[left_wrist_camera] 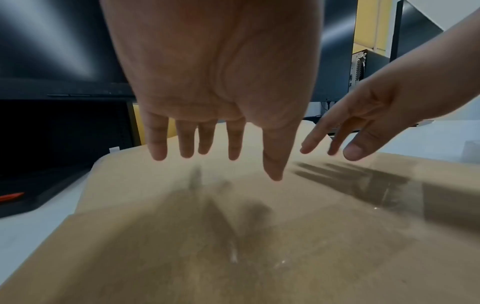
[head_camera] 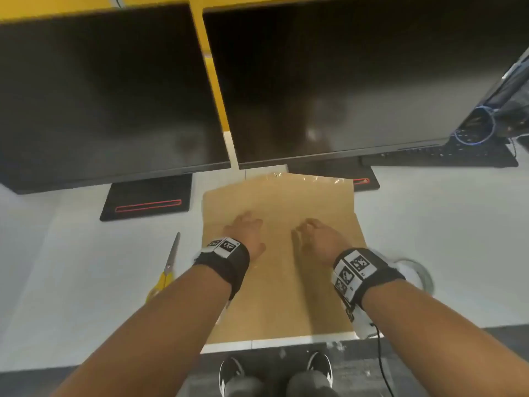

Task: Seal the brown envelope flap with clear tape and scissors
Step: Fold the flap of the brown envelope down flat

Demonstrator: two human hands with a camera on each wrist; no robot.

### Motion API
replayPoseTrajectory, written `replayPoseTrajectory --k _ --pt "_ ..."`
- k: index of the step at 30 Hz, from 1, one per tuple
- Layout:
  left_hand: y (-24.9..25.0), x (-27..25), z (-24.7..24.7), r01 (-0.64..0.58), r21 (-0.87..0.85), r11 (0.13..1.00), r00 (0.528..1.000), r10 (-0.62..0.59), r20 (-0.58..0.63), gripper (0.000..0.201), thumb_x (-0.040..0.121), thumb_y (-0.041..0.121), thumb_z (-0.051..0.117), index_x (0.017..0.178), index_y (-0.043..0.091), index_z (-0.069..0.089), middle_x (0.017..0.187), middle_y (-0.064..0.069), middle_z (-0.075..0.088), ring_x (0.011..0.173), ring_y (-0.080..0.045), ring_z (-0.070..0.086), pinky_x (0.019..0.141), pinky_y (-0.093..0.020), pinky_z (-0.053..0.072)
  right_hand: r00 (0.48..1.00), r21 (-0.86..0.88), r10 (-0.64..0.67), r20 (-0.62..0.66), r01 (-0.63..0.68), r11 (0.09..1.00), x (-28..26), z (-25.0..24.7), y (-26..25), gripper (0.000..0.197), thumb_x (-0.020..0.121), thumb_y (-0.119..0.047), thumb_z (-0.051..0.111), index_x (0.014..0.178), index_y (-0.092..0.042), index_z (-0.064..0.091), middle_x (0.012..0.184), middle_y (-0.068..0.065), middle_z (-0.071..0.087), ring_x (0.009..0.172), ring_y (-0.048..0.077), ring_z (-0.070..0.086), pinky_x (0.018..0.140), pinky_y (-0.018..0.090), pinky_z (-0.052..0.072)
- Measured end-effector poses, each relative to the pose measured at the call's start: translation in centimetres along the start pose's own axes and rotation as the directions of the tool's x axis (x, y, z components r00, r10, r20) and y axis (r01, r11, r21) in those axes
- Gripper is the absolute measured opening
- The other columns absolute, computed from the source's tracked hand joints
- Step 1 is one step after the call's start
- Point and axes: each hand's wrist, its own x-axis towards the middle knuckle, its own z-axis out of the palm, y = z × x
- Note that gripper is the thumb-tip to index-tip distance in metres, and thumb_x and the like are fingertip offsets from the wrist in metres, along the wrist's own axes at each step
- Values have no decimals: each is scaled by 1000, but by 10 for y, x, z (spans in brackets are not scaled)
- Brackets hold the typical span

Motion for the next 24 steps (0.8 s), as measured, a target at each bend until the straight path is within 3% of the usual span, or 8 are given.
replayPoseTrajectory --k 3,6,8,10,13,18,21,24 --pt "-3 5 3 8 34 999 996 -11 87 63 87 39 56 144 24 33 153 -5 24 135 -27 36 105 -41 39 1000 -111 12 0 -12 994 9 8 0 46 88 -34 52 132 -22 47 137 4 49 117 30 53 99 42 44" --pt "-5 8 7 13 33 999 995 -16 100 63 86 37 58 143 24 33 150 -4 28 131 -27 41 102 -42 42 999 -120 28 -38 -32 992 12 7 -2 45 87 -31 54 130 -20 45 126 6 56 109 30 57 95 40 46" --pt "-6 10 10 15 33 999 997 -18 76 61 87 36 58 142 24 34 149 -4 29 129 -26 41 100 -41 43 998 -120 35 -48 -40 992 17 -2 -2 54 90 -23 51 140 -20 33 124 7 59 110 29 59 103 41 39" --pt "-7 11 14 8 36 999 999 -10 50 59 86 36 58 140 23 36 146 -5 31 127 -26 42 96 -40 45 996 -95 63 -57 -68 993 21 -12 -4 68 92 -17 47 149 -24 11 102 7 66 96 25 62 107 41 34" --pt "-8 12 17 3 31 1000 999 -4 35 56 86 35 57 137 24 39 144 -5 34 124 -26 43 95 -41 45 987 -17 91 -133 -94 995 37 -30 -9 81 92 -13 46 149 -28 -9 72 2 57 71 22 58 93 43 47" --pt "-11 12 19 5 10 1000 999 -5 42 58 87 37 56 140 25 36 149 -6 28 128 -27 40 99 -43 41 982 -63 119 -144 -129 990 66 -64 -18 83 91 -17 46 149 -25 -13 71 -1 54 71 21 55 95 44 45" --pt "-12 13 19 3 15 1000 999 -4 48 59 88 37 55 142 25 34 153 -7 22 131 -27 37 101 -43 38 979 -73 129 -159 -142 987 77 -74 -21 77 91 -22 47 151 -21 -1 103 7 66 100 27 62 108 46 34" --pt "-13 13 21 -4 30 1000 1000 4 21 59 88 38 55 142 26 34 151 -6 25 129 -27 39 101 -43 37 980 -104 120 -156 -137 985 85 -76 -18 67 92 -28 48 149 -18 14 126 11 60 116 30 57 111 47 28"
